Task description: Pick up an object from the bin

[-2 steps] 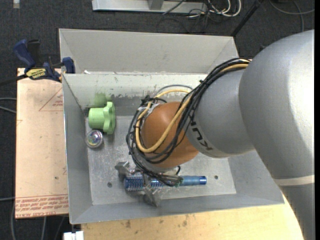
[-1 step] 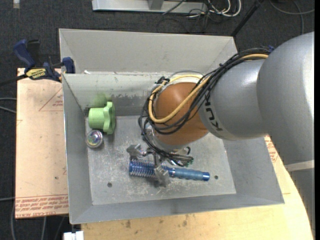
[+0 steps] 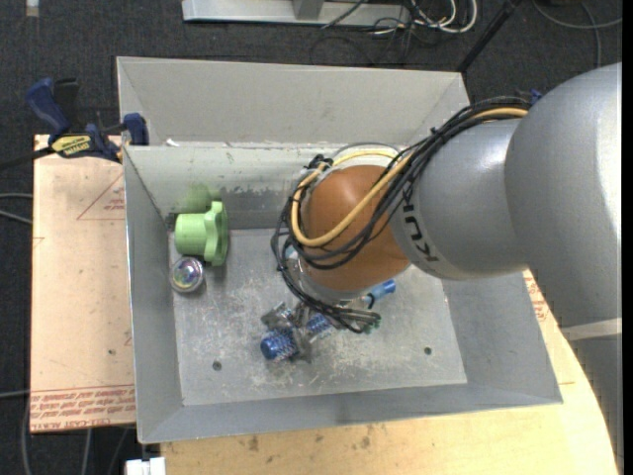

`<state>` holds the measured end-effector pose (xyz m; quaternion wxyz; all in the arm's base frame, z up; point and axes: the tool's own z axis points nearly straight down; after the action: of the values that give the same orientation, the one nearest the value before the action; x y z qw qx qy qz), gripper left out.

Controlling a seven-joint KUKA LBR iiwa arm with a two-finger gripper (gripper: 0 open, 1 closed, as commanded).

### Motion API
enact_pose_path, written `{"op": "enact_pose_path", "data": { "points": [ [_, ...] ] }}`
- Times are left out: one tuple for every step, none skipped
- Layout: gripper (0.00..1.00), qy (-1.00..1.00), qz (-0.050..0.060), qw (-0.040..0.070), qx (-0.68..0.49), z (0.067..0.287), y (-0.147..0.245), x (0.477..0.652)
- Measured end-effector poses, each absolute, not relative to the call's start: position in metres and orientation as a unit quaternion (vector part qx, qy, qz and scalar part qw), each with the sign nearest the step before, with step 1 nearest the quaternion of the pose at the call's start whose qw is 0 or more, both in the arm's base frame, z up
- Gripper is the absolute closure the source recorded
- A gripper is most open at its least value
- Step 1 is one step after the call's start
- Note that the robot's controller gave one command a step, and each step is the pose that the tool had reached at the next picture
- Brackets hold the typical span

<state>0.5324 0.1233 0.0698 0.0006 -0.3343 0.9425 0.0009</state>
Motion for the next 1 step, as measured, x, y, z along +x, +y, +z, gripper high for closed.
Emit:
{"op": "enact_pose_path", "data": {
  "points": [
    [1.0,0.934,0.0,0.005,-0.358,0.1962,0.1264,0.5488]
  ]
}}
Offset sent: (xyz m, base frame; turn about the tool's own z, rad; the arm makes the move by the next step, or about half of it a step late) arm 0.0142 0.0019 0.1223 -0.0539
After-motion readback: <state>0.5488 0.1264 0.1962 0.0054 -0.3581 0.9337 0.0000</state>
